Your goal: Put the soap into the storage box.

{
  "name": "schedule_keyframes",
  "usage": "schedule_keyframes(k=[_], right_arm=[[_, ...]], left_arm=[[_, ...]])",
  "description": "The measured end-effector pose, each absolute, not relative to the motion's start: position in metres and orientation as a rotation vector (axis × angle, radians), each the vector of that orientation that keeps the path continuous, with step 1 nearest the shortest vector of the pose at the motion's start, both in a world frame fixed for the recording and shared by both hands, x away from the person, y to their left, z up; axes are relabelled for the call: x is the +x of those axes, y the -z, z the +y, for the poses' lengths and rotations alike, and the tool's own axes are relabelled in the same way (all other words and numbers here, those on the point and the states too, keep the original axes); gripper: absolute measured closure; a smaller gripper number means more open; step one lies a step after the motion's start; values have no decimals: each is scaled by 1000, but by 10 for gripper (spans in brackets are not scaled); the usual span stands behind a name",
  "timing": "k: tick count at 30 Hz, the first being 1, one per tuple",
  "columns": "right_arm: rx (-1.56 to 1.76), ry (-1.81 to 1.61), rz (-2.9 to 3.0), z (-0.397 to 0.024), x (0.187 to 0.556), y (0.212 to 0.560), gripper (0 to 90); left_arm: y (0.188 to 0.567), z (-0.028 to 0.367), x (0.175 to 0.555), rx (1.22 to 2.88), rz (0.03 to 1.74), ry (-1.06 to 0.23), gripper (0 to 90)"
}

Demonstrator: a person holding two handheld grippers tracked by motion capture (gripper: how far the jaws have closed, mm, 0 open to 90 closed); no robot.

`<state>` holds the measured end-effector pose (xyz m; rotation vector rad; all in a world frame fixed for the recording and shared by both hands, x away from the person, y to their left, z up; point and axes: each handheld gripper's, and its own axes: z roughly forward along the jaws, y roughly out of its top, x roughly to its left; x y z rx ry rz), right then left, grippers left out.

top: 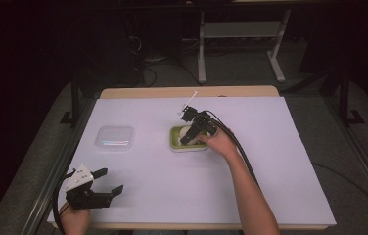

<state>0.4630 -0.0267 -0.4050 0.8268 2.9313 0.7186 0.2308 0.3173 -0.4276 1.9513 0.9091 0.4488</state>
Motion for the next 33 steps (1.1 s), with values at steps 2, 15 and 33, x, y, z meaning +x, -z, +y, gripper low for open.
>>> schedule_keyframes(k=[2,15,33], right_arm=[[832,-716,2930,-26,463,405,228],[832,-677,2925,-25,462,404,228],[854,-656,2923,-25,464,406,227]], left_arm=[[427,317,231,1954,906,-450,130],[427,317,231,1952,908,-449,130],[427,317,231,1951,909,-450,130]])
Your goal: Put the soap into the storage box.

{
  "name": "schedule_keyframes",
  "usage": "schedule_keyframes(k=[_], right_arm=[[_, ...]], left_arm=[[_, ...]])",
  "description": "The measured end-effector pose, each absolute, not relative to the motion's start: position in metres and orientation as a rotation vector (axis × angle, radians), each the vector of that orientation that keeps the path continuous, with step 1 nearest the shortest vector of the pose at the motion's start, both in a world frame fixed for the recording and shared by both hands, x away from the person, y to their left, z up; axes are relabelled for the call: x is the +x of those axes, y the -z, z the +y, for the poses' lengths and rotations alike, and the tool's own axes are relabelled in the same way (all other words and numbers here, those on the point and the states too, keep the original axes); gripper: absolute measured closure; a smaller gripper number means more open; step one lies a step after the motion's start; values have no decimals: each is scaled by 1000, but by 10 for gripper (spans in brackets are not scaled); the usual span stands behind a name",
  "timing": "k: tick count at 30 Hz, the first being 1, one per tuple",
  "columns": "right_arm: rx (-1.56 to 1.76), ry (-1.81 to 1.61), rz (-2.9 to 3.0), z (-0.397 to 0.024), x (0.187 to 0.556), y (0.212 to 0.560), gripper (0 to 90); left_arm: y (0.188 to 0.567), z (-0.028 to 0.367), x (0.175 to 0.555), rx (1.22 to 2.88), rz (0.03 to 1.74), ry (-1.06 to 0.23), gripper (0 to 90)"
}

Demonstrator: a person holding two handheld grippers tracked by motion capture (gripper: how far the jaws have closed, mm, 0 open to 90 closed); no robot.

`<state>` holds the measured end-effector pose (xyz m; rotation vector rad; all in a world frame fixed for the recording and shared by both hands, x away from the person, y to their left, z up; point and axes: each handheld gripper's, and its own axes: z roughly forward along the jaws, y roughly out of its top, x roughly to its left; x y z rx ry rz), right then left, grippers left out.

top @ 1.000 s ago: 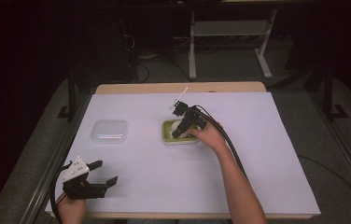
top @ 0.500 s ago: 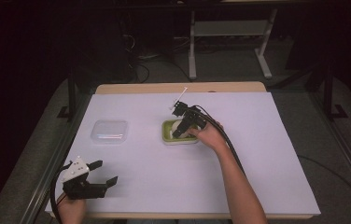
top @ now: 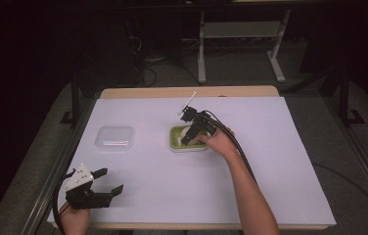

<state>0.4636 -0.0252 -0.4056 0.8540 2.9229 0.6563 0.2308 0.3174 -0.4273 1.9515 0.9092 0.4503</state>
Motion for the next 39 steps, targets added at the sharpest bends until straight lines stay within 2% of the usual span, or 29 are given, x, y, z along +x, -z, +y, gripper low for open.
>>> schedule_keyframes(k=[26,39], right_arm=[[862,-778,2898,-49,450,384,230],[887,-806,2898,-65,440,384,229]], left_arm=[[427,316,231,1954,908,-452,130],[428,316,231,1960,908,-453,130]])
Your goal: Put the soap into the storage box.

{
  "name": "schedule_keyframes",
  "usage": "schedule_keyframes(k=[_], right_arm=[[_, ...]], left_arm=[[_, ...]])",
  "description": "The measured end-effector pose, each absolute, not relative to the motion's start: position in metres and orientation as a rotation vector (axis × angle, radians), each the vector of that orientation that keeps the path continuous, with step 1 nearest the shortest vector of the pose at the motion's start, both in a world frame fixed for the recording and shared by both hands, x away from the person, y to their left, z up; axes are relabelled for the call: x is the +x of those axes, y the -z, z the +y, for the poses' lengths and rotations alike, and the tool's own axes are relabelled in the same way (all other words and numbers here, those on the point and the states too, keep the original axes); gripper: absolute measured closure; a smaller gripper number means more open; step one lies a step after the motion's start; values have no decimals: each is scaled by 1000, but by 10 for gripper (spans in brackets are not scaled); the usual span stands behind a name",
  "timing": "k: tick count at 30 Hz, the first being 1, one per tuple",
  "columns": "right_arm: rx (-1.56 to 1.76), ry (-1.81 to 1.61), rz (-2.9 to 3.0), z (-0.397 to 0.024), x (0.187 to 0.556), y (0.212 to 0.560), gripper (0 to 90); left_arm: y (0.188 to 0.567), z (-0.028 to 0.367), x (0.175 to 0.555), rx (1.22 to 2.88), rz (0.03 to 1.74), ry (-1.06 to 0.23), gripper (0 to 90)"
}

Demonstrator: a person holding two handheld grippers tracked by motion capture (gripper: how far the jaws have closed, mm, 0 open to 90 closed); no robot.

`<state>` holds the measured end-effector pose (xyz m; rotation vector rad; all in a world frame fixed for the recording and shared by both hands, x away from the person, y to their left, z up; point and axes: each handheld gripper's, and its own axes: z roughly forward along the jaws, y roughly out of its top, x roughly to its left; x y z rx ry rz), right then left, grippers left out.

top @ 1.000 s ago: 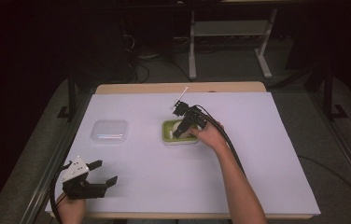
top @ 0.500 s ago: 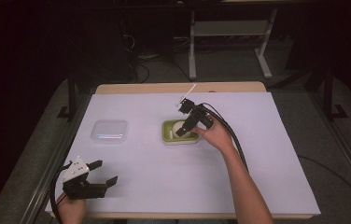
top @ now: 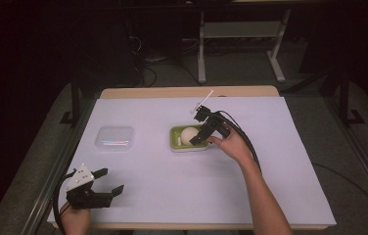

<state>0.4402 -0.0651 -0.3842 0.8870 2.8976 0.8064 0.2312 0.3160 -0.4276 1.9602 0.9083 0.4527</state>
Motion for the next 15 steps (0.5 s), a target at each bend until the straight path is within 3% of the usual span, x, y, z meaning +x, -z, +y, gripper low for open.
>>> schedule_keyframes(k=[15], right_arm=[[891,-825,2876,-83,424,380,229]], left_arm=[[428,314,231,1952,909,-452,130]])
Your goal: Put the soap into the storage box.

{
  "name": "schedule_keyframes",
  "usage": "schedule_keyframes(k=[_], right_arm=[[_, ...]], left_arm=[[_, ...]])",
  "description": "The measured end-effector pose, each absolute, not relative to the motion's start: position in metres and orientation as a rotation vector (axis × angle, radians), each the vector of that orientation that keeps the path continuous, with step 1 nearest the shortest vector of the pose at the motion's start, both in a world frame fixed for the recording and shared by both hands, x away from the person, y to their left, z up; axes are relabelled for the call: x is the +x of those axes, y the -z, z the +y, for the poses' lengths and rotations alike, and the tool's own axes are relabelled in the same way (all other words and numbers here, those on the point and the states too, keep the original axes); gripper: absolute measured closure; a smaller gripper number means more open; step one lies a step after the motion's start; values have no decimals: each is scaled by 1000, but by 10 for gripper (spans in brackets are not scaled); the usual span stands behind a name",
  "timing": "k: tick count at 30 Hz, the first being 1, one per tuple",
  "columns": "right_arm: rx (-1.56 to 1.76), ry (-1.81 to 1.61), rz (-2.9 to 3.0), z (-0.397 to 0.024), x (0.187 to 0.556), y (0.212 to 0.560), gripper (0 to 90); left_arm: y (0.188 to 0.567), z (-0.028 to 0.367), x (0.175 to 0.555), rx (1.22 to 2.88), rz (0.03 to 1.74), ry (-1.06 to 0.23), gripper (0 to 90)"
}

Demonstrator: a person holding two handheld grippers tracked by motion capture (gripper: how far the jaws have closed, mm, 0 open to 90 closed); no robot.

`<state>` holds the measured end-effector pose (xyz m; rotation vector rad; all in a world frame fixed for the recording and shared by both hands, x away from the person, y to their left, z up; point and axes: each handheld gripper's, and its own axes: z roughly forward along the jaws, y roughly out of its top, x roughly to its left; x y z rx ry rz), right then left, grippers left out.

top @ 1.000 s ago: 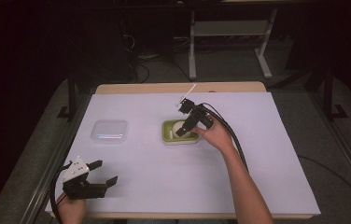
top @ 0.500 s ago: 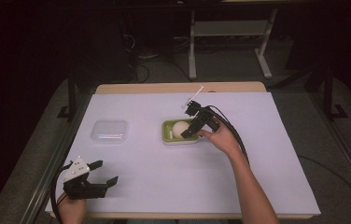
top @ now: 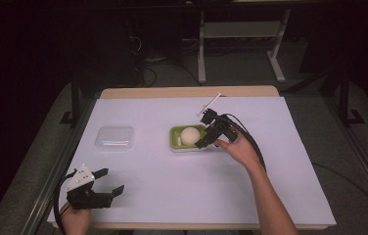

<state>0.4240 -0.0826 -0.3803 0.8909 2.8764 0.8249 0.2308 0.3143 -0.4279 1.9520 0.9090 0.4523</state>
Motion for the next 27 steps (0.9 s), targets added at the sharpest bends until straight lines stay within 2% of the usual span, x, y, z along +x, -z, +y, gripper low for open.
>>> schedule_keyframes(k=[27], right_arm=[[973,-894,2839,-120,397,387,201]], left_arm=[[428,313,230,1963,904,-453,130]])
